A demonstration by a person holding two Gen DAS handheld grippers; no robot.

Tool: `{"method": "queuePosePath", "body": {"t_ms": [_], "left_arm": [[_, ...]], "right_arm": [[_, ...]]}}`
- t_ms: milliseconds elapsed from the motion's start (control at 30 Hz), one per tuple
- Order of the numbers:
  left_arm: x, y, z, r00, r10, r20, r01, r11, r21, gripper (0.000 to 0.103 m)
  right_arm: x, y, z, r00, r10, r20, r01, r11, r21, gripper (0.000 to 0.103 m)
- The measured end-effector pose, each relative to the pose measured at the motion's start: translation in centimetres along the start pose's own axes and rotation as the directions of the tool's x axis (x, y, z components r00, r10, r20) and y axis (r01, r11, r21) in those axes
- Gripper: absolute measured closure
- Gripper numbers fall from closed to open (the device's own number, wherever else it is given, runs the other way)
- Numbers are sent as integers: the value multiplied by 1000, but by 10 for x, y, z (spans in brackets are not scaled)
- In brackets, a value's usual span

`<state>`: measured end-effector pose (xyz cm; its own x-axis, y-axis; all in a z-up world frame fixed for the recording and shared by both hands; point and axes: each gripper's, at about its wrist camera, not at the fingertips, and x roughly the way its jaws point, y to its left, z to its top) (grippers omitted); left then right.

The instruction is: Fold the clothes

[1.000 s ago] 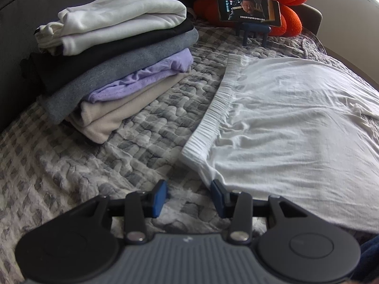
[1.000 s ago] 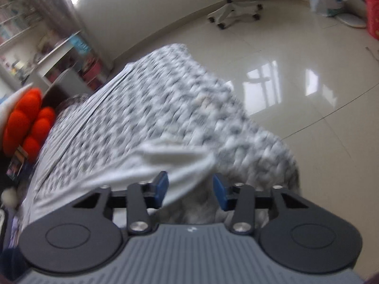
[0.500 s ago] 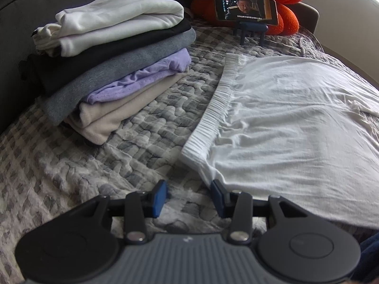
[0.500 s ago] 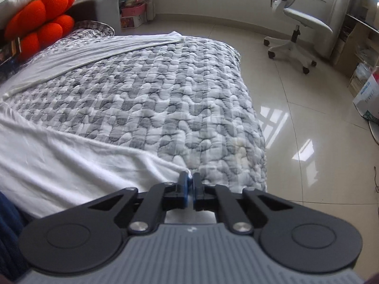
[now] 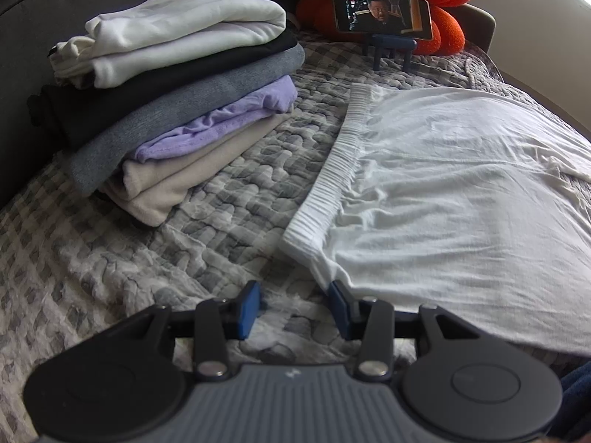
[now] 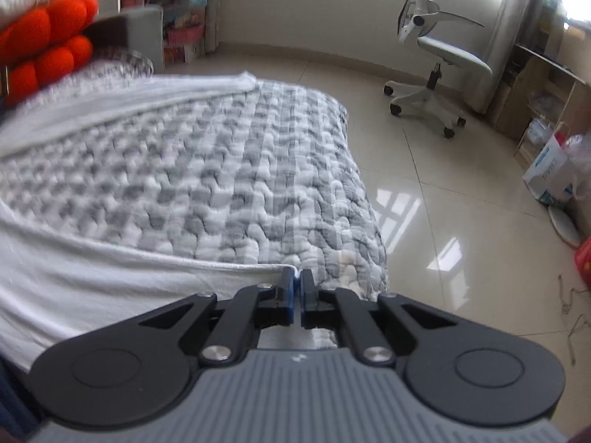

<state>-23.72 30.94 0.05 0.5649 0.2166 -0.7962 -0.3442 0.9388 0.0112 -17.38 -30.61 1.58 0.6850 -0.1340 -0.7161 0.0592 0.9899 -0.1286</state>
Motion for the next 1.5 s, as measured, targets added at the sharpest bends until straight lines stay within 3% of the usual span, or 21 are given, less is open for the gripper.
{"method": "queuePosePath", "body": {"t_ms": [167, 233, 533, 833, 933, 1500], "left_arm": [[0, 0, -1, 1000, -4, 5, 4, 1000, -5, 59], [-1, 2, -1, 1000, -9, 5, 9, 1000, -8, 59], [-3, 2, -2, 1000, 4, 15, -4, 1000, -27, 59], [-3, 1, -3, 1000, 11, 19, -11, 1000, -29, 59], [-3, 4, -4, 1000, 3, 18, -2, 999, -41, 59], [-15, 22, -8, 999, -23, 24, 25, 996, -87, 59]], "right_arm": [[-2, -11, -1, 1000, 14, -6, -13, 997, 73, 95], [-7, -13, -1, 1000, -8, -3, 9, 997, 82, 82], [-49, -23, -33, 1000, -21, 21, 16, 982, 187, 80], [-55, 5, -36, 996, 79, 50, -86, 983, 165, 80], [-39, 13, -38, 998, 67, 5, -67, 985, 158, 77], [-55, 3, -59, 1000, 20, -22, -15, 976, 217, 68]]}}
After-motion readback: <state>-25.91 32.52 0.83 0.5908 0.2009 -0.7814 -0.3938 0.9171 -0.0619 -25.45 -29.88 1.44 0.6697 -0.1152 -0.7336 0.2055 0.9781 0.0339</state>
